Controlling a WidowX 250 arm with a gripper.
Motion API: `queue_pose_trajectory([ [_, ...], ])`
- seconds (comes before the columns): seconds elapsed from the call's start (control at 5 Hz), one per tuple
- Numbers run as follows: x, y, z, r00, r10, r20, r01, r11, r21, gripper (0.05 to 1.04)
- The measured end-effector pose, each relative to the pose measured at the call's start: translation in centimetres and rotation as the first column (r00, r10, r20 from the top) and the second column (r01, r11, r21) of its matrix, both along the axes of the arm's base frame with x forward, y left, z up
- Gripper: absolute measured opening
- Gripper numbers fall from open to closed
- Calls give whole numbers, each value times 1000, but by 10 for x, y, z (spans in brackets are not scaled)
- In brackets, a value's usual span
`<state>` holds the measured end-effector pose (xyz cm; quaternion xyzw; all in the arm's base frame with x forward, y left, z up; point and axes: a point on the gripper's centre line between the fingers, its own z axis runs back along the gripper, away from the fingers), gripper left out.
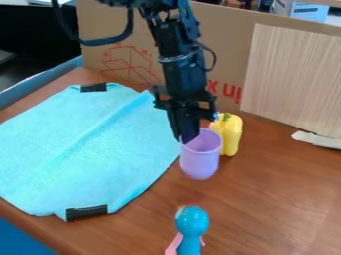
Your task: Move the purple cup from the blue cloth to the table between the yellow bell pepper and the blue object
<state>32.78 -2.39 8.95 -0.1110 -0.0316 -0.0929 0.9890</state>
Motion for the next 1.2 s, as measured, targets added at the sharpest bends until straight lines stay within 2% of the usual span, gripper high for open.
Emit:
queue_pose_trajectory([
  [0.2, -7, -12, 2, 1000, -28, 4, 28, 1000, -6, 55],
  [0.4, -10, -13, -5, 999, -33, 5, 33, 999, -1, 55],
  [0.8, -12, -8, -21, 998, -44, 42, 41, 998, 54, 55],
  [1.0, -11, -8, -21, 997, -55, 56, 52, 997, 59, 89],
  [1.2, -13, -8, -20, 997, -61, 47, 59, 997, 45, 239],
])
